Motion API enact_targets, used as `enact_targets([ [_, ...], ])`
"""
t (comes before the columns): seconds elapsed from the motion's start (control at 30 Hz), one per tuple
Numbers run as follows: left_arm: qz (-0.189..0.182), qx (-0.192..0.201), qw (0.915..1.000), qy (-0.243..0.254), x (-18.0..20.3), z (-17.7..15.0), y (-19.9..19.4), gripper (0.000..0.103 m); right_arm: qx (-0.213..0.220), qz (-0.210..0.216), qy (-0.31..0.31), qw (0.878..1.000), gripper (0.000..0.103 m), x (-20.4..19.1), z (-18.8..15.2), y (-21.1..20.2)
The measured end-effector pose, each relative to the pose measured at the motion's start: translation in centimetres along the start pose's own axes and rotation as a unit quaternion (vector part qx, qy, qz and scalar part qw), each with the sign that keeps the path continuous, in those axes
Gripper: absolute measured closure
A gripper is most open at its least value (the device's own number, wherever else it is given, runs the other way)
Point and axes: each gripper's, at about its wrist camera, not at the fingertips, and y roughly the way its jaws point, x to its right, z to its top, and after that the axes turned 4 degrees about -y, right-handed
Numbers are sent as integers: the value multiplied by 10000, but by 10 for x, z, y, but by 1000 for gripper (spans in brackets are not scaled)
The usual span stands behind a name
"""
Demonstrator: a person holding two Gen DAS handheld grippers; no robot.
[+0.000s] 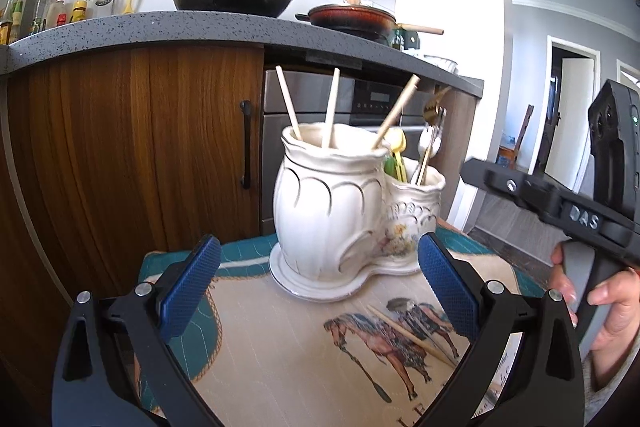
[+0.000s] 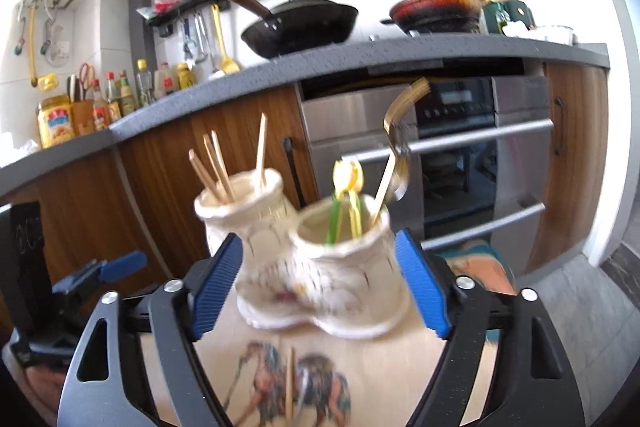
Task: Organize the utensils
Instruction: 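Open the left tool to release the chopstick while the right releases the green spoon, then grasp the silver spoon on the cloth with the right tool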
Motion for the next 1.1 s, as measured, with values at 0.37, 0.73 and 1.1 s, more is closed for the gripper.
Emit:
enact_targets([
  [0.37, 80, -209, 9998, 1, 2, -17, -8, 6, -1341, -495, -7, 9897, 7, 9, -42, 15],
  [0.73, 168, -540, 9983, -108, -6, -23, 5, 6, -2117, -496, -554, 9745, 7, -17, -60, 43],
  [1.1, 431, -1071, 9922, -463, -20, -27, 23, 6, -2470, -329, -625, 9664, 53, -25, -67, 57],
])
